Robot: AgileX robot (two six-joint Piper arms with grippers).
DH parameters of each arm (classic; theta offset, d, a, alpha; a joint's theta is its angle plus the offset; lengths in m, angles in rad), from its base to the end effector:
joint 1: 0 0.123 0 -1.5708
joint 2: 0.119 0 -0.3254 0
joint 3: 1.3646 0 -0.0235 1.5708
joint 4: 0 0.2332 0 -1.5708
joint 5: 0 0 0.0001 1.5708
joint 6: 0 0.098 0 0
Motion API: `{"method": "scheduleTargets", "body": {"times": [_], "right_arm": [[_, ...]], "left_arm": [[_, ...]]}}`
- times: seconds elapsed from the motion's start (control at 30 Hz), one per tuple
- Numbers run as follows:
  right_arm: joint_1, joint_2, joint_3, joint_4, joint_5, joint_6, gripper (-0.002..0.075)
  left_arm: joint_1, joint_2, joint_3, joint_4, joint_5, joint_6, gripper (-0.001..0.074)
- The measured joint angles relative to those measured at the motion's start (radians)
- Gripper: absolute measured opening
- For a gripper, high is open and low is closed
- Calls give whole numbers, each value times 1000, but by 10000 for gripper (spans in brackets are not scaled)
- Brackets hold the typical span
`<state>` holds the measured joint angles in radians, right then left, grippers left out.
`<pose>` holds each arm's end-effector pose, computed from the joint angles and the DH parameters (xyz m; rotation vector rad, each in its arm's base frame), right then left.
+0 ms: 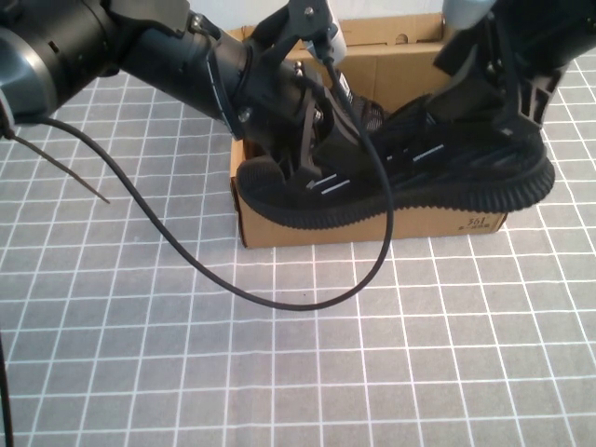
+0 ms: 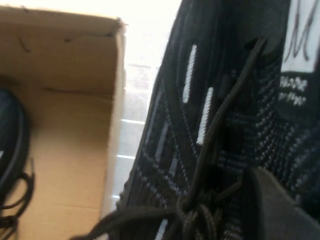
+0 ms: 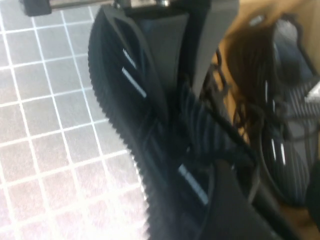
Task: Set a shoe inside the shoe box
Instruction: Place the shoe in the shoe box
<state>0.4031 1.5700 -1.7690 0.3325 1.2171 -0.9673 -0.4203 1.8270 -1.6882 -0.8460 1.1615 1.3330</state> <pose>0.2756 0.1502 0.4607 -1.5278 1.8923 0.1884 0.3278 -0.2203 0.3756 1.6536 1.6967 -0.7544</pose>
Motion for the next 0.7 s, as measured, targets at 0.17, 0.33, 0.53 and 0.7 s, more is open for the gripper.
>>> {"method": "scheduleTargets", "body": {"times": [0.17,0.33,0.53,0.7], "right_arm": [[0,-46,0,-86,31,117,284],[0,-122,0,-189,40,350,194],[0,-222,67,-263,43,552,16],[0,-335,239,-268,43,650,-10]], "left_arm": [[0,0,0,12,-44,-2,30],[0,0,-2,18,-130,16,30],[0,1,-31,40,-256,120,30],[0,20,-41,26,-306,203,29]]}}
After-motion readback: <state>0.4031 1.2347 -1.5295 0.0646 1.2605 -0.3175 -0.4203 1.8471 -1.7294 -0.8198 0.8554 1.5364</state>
